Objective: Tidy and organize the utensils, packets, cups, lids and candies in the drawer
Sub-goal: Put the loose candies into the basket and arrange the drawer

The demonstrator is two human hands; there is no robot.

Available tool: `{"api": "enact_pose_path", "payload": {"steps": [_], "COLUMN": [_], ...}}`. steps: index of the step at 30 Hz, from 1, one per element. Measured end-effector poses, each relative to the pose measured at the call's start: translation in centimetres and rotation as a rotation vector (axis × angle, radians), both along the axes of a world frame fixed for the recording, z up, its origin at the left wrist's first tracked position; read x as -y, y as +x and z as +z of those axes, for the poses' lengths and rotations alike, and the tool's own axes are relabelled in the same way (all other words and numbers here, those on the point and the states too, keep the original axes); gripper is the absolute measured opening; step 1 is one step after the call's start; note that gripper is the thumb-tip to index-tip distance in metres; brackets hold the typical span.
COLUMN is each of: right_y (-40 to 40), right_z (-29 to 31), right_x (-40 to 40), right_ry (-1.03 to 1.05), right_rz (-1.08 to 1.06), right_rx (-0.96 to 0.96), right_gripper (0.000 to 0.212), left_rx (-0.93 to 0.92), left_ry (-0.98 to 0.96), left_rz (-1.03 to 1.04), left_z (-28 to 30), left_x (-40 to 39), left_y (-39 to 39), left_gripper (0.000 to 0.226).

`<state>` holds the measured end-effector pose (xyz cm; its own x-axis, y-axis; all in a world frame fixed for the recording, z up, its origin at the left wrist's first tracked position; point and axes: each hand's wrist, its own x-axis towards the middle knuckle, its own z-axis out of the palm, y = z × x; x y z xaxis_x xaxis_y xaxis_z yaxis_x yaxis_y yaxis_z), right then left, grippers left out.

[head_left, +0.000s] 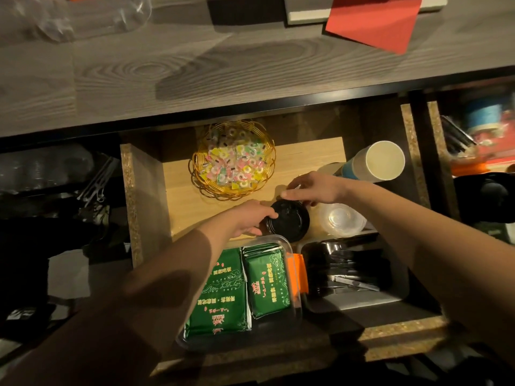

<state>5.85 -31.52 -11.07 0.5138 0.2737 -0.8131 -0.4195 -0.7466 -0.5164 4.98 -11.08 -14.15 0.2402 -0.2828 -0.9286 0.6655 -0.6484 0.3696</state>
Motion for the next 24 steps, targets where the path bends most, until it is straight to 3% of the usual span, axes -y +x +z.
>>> {"api": "enact_pose_path", "payload": {"steps": [4, 8, 10, 13, 15, 19, 22, 24], "right_y": [0.1, 0.0, 0.0, 0.6, 1.2, 2.9, 4.5, 5.5], "right_z": [-0.3, -0.5, -0.3, 0.4, 0.8, 0.5, -0.3, -0.9], "right_x": [0.9, 0.8, 0.6, 0.5, 0.2, -1.3, -2.9, -4.0], "right_ry": [-0.080, -0.184, -0.192, -0.071, -0.048, -0.089, -0.118, -0.085], "right_rz": [0.205, 0.302, 0.313, 0.154, 0.036, -0.311, -0.424, -0.481], "right_rx": [-0.022, 0.024, 0.029, -0.025, 0.078, 0.311, 0.316, 0.292], "right_gripper": [0.053, 0.054, 0.057, 0.064, 0.056, 0.038, 0.047, 0.046], "left_rx": [-0.041, -0.010, 0.001, 0.078, 0.092, -0.004, 0.139, 0.355], "left_ry": [-0.053, -0.056, -0.044, 0.012, 0.093, 0.273, 0.394, 0.431], "left_rz": [-0.001, -0.031, -0.044, -0.046, -0.051, -0.188, 0.039, 0.299], "left_z": [0.3, 0.5, 0.5, 0.7, 0.7, 1.1, 1.0, 0.5], "left_x": [1.2, 2.0, 1.7, 0.0, -2.1, -7.4, -9.9, -10.9], "left_y": [-0.2, -0.6, -0.4, 0.7, 1.7, 3.2, 4.9, 5.9], "left_gripper": [0.035, 0.030, 0.040, 0.016, 0.006, 0.024, 0.020, 0.035]}}
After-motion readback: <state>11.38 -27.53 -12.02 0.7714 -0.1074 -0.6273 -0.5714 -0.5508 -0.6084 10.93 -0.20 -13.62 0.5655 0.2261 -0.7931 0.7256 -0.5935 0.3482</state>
